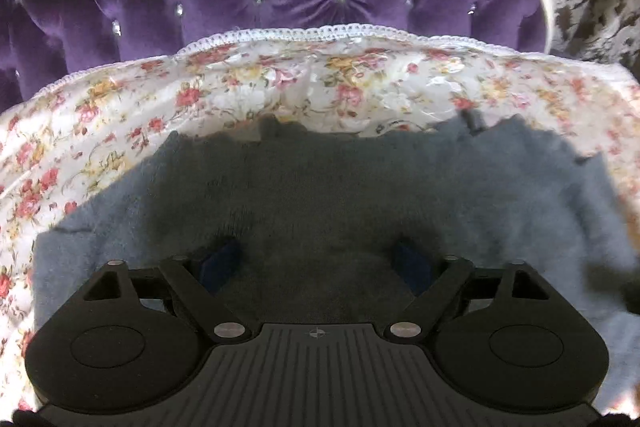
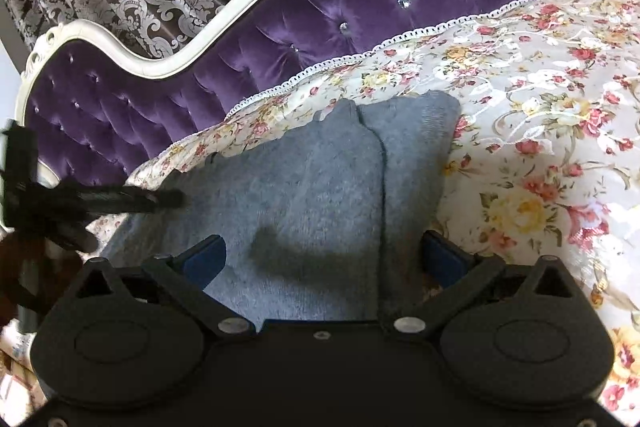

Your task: Fold small clothes

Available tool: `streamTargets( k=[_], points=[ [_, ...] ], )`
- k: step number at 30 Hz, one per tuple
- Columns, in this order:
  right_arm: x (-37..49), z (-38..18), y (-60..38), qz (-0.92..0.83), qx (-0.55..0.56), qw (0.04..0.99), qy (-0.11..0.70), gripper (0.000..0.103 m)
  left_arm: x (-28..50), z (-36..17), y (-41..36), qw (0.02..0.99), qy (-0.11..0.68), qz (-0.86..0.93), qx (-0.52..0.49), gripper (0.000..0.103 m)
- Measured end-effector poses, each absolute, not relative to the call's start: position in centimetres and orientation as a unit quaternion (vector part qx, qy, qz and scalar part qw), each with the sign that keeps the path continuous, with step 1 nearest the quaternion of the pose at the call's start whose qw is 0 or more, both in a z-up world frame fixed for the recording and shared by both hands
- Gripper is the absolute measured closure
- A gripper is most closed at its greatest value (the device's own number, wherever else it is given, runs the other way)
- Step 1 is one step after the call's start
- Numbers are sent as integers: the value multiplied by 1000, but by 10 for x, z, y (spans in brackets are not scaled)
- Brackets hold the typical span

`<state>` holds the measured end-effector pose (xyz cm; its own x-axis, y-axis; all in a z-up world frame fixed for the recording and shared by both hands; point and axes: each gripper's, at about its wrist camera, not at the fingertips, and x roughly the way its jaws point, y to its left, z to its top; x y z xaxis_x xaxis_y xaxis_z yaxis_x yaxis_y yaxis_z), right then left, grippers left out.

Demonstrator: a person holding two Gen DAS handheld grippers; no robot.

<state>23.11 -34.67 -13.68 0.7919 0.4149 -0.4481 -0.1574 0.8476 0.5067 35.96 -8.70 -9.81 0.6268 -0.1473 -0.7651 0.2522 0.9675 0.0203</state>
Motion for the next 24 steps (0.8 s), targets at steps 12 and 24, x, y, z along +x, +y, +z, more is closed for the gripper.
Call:
streamTargets(
  k=[12, 24],
  points=[
    [242, -138, -365, 182, 292, 893, 291, 0, 337, -82, -70, 903, 416, -108, 6, 18],
    [248, -138, -354, 175, 291, 881, 328, 51, 228, -77, -10, 915, 397, -74, 10, 17]
  ],
)
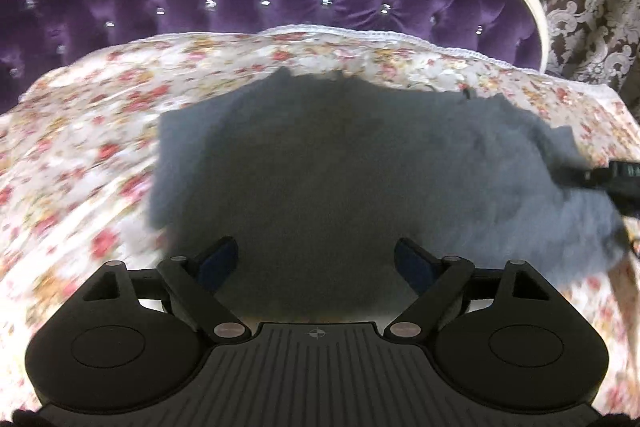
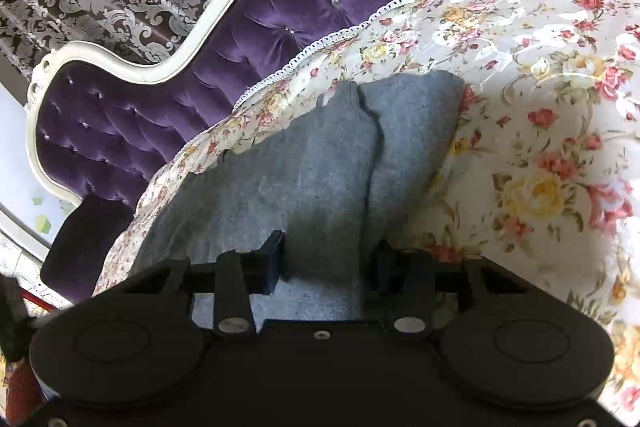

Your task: Fold small clothes

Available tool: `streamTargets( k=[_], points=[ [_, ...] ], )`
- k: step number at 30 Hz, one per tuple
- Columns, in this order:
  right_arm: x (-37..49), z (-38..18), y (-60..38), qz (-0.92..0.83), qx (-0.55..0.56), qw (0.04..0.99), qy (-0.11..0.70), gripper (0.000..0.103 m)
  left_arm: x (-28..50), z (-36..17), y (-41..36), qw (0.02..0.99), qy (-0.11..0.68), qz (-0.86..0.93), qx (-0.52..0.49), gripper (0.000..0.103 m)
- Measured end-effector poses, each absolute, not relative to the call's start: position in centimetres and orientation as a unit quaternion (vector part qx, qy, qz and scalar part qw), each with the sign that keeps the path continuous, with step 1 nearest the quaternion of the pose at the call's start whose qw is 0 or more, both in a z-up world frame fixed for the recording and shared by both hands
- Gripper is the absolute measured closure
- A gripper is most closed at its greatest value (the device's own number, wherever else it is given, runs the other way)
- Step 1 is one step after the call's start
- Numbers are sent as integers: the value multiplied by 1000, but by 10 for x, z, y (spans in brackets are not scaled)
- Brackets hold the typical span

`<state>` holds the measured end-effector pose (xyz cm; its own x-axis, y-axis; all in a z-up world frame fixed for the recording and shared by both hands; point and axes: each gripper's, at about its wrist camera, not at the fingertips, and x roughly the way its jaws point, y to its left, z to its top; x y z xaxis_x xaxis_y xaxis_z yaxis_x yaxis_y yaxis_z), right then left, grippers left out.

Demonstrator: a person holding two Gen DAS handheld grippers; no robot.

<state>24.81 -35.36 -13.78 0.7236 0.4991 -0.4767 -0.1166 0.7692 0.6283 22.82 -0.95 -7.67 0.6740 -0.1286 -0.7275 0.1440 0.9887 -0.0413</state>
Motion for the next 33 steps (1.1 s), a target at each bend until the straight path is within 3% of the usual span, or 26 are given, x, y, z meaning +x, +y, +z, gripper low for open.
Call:
streamTargets(
  k=[10, 24, 33],
  points=[
    [248, -110, -324, 102, 215, 905, 352, 66, 188, -82, 34, 913, 400, -73, -17, 17],
    [261, -17, -173, 158, 95, 927, 326, 69, 154, -82, 95, 913, 390, -84, -88, 17],
    [292, -57, -33, 200, -42, 902, 380, 69, 145, -90, 122, 908, 396, -74, -116, 17]
  ],
)
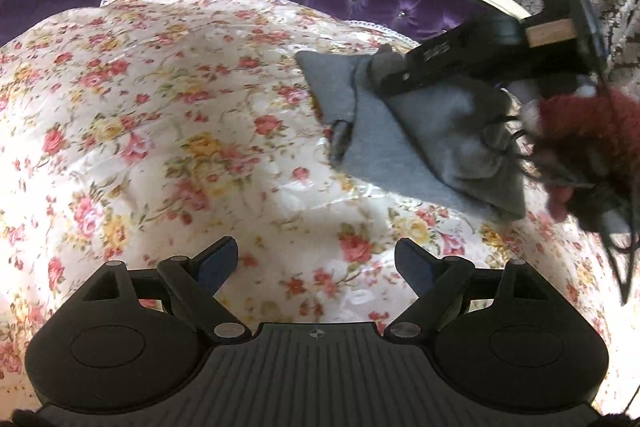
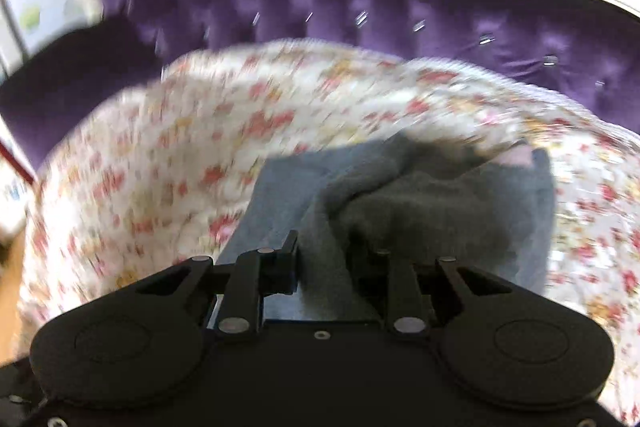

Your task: Fold small clothes

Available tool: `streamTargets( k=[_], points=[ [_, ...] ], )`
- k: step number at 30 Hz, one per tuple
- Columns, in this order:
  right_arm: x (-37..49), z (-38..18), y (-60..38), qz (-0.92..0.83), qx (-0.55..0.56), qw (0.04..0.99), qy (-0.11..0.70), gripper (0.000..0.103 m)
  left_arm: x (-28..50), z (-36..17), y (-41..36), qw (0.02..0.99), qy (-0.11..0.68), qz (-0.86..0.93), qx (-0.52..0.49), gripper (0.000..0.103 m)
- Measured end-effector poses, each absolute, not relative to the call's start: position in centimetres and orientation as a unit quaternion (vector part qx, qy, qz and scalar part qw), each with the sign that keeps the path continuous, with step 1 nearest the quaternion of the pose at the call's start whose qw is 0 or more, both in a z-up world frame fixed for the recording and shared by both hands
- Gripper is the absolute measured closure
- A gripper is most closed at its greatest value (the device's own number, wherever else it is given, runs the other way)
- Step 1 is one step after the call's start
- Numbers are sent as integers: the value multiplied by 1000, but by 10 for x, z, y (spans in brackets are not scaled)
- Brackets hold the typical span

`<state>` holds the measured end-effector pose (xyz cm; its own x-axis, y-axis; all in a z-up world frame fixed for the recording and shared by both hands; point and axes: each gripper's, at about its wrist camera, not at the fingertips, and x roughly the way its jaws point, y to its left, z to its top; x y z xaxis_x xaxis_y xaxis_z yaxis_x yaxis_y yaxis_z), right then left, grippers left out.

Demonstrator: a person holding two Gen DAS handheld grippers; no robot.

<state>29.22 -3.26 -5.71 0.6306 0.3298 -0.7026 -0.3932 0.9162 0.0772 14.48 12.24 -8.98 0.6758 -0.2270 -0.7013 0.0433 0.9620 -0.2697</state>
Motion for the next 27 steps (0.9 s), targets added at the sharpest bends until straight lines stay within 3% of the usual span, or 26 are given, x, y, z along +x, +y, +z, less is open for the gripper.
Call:
streamTargets(
  k=[2, 7, 11, 17, 27],
  points=[
    [291, -69, -18, 203, -57, 898, 387, 67, 145, -91, 126, 907, 397, -73, -118, 17],
    [276, -58, -10, 274, -49, 892, 356, 42, 145, -90, 129, 906, 399, -75, -124, 17],
    [261, -31, -32, 336, 22, 891, 305, 42, 145, -80, 125, 911, 389, -82, -109, 17],
    [247, -7, -96, 284, 100, 920, 253, 38, 152, -46, 116, 928, 351, -100, -82, 17],
    [220, -53, -168, 172, 105, 943, 264, 37, 214, -2, 61, 949, 277, -144, 30, 17]
  ],
)
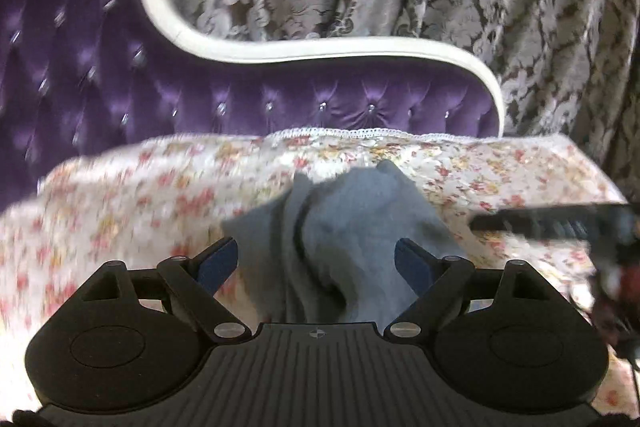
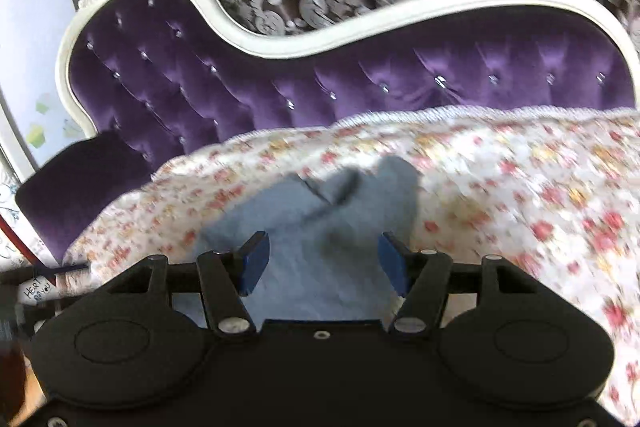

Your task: Fold small clothes

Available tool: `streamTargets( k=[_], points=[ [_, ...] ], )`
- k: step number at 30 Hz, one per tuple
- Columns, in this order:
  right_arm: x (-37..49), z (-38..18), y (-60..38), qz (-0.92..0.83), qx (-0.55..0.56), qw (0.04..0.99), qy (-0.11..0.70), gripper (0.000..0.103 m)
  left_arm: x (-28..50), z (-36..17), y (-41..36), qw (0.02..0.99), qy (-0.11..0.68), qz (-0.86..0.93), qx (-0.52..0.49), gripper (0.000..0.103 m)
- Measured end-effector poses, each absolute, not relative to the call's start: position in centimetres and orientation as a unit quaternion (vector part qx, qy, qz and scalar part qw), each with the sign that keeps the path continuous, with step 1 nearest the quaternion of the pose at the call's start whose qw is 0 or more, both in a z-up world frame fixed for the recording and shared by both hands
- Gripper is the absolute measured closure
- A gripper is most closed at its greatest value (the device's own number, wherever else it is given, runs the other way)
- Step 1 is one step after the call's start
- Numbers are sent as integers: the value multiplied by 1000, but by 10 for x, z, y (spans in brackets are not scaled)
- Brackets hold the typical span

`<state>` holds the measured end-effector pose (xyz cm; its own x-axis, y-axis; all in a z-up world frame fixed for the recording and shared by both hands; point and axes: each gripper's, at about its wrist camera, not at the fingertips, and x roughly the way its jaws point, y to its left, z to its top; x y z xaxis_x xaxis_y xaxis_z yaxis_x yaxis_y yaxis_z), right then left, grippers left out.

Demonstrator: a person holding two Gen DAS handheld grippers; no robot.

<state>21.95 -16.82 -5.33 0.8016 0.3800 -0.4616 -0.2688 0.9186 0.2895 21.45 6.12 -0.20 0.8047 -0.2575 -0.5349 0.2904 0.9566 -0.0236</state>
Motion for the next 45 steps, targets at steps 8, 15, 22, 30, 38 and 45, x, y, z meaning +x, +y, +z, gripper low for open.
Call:
streamTargets(
  k=[8, 15, 22, 30, 38, 45],
  points=[
    [207, -75, -177, 183, 96, 944, 255, 37, 276, -19, 22, 933, 315, -149, 89, 18],
    [208, -86, -182, 201, 111, 939, 255, 37, 293, -46, 18, 921, 352, -138, 99, 18],
    [206, -90, -188, 203, 122, 938, 252, 37, 302, -56, 14, 917, 363, -131, 105, 18],
    [204, -94, -188, 208, 127, 936, 255, 37, 316, -58, 16, 915, 366, -143, 91, 56],
    [200, -97, -187, 212, 125, 935, 254, 37, 342, -54, 51, 925, 359, -125, -1, 90],
    [200, -100, -185, 210, 107, 938, 253, 37, 360, -61, 81, 917, 378, -111, -68, 93]
  ],
)
